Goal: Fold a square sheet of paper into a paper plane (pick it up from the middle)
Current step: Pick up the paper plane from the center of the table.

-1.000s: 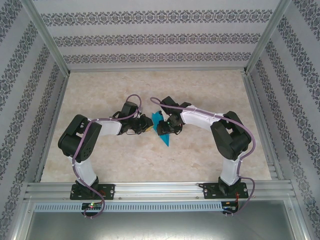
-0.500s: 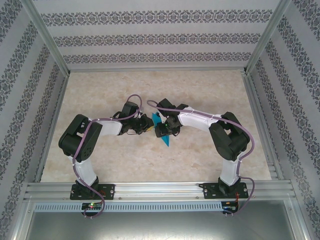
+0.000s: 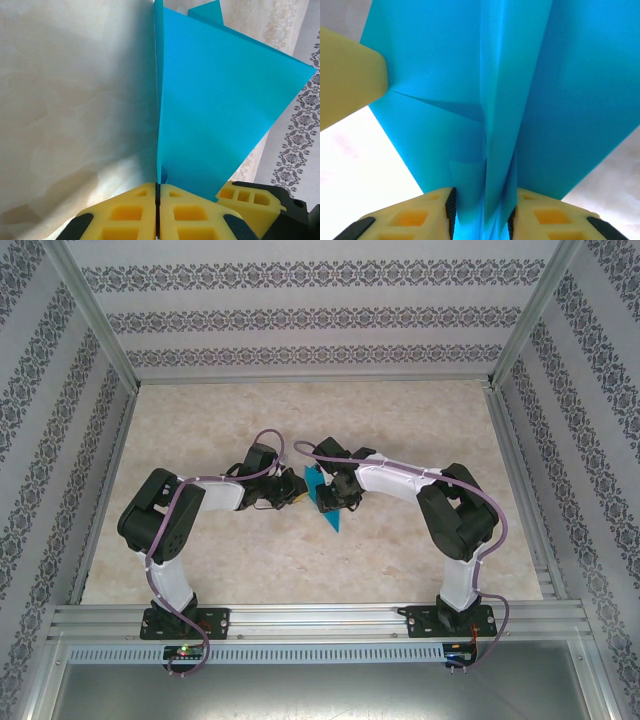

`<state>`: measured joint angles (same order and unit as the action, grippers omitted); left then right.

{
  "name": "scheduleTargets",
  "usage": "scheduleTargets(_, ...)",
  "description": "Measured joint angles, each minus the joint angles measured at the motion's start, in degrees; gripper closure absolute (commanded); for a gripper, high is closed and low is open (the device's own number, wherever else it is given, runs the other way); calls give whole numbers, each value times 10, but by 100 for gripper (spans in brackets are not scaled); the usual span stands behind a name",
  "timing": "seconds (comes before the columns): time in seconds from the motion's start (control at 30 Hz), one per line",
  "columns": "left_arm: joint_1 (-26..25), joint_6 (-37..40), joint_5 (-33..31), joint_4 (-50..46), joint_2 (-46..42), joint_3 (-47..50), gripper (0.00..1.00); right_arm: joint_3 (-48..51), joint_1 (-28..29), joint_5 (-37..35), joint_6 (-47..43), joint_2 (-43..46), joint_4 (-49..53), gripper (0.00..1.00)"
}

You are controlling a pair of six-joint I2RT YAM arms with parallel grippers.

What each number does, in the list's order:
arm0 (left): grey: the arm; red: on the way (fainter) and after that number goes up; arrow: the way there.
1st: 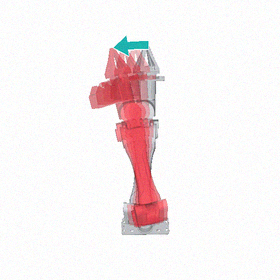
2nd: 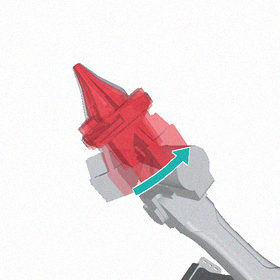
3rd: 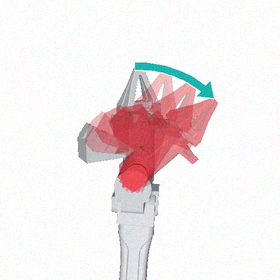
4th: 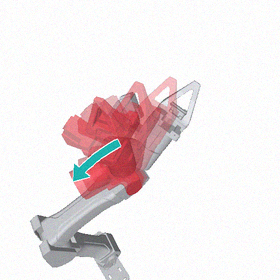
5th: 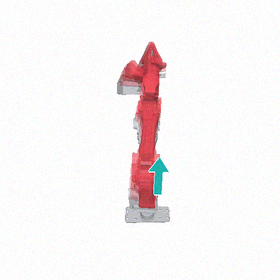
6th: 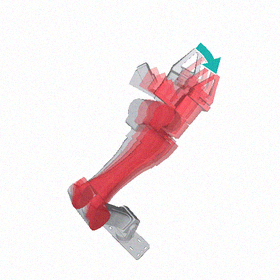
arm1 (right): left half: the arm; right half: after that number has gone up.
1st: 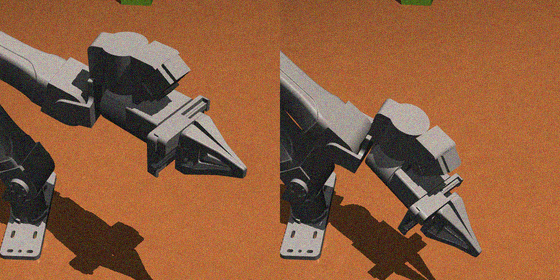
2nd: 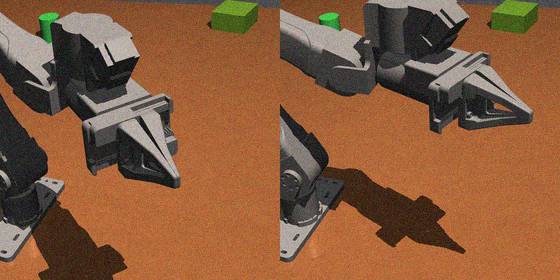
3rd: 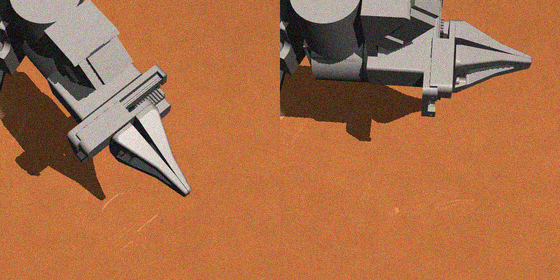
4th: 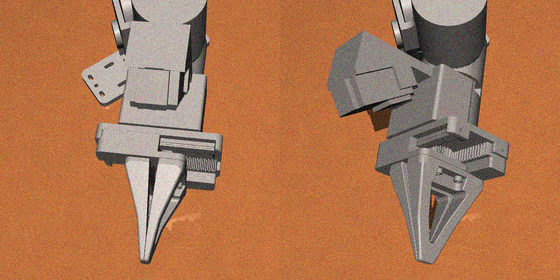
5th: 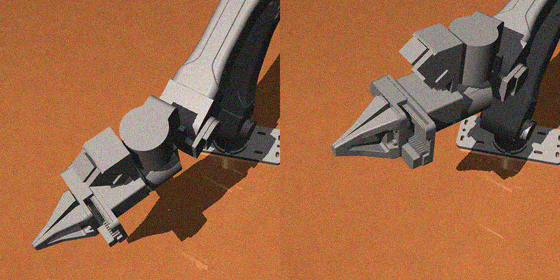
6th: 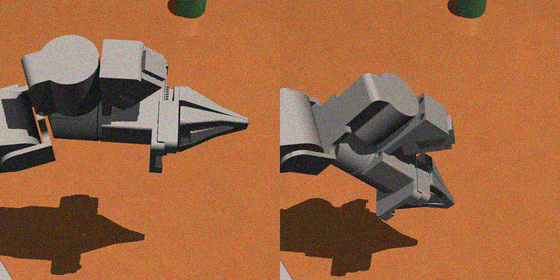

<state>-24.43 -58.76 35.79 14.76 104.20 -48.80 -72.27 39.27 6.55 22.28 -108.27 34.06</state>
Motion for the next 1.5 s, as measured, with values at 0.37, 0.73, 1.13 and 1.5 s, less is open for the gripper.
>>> scheduleTargets(0.37,0,0,0,-2,3,0,90,0,7,-31,3,0,-12,69)
scheduleTargets(0.73,0,0,0,-4,3,-3,89,0,8,-33,12,0,-16,77)
scheduleTargets(1.13,0,0,-1,-6,3,-4,89,-1,18,-51,19,-12,-19,75)
scheduleTargets(1.5,0,0,-2,-6,12,-4,89,-7,18,-72,44,-18,-38,75)
